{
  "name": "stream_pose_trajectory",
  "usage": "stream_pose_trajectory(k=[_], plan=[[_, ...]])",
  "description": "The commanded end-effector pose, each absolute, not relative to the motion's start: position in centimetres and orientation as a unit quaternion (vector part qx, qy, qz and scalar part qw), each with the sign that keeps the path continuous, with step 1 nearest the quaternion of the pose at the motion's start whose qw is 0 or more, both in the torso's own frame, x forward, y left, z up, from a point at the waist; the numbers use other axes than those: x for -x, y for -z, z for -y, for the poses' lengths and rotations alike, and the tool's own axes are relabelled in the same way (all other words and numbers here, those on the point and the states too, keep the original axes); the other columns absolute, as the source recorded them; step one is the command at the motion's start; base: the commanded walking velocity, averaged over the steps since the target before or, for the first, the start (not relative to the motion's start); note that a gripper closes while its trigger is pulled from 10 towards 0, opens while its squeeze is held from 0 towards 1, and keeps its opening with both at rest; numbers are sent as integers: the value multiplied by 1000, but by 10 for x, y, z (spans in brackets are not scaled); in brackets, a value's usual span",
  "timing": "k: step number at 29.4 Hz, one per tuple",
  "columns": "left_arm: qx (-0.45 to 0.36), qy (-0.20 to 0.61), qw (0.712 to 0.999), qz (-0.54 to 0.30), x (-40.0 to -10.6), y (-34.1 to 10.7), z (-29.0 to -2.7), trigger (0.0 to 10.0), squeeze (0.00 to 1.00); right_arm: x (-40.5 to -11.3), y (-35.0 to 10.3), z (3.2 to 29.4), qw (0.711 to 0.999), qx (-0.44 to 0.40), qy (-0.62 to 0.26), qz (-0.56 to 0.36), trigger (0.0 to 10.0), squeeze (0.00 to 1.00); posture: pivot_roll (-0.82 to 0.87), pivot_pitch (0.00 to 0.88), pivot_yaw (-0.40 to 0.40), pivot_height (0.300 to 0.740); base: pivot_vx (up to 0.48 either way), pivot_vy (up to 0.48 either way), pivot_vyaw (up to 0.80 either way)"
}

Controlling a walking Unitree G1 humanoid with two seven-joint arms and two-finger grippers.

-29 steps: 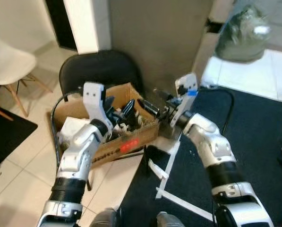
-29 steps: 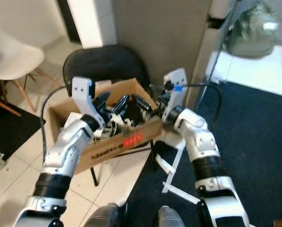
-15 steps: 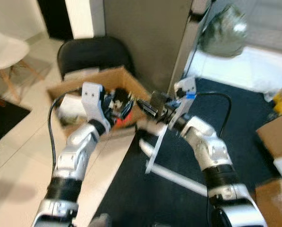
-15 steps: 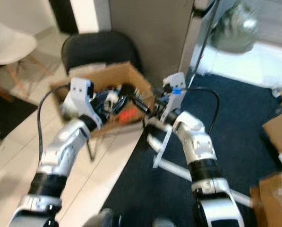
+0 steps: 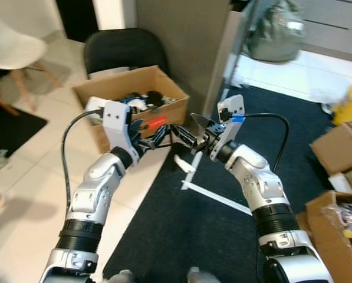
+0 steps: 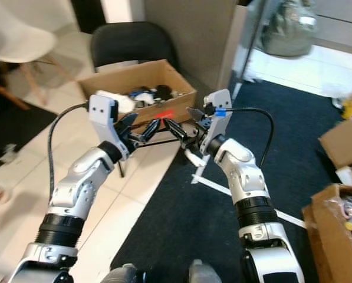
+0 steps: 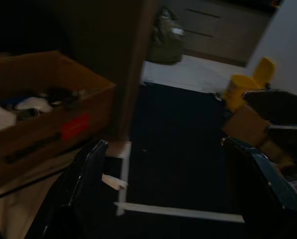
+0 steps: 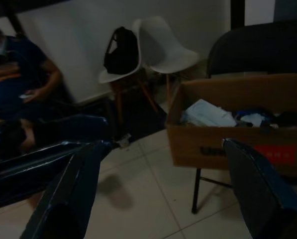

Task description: Picking trash to rubbish bin

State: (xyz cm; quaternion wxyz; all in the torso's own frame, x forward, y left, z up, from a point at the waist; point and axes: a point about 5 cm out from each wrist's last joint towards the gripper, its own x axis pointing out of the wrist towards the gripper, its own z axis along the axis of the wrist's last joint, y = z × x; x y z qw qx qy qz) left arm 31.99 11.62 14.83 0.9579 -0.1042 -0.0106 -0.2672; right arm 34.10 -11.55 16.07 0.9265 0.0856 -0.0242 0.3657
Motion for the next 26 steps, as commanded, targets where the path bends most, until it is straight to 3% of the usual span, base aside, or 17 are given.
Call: stream_pose_trajectory(k=[1, 26], plan=[[102, 276, 956, 11, -320, -149, -112, 10000, 0, -341, -161, 119, 929, -81, -361, 23, 10000, 0, -57, 0, -11, 740, -442, 0, 0], [101, 275, 956, 9, -320, -147, -113, 10000, 0, -341, -161, 119, 929, -79, -360, 24, 10000, 0, -60, 0, -13, 740, -447, 0, 0]])
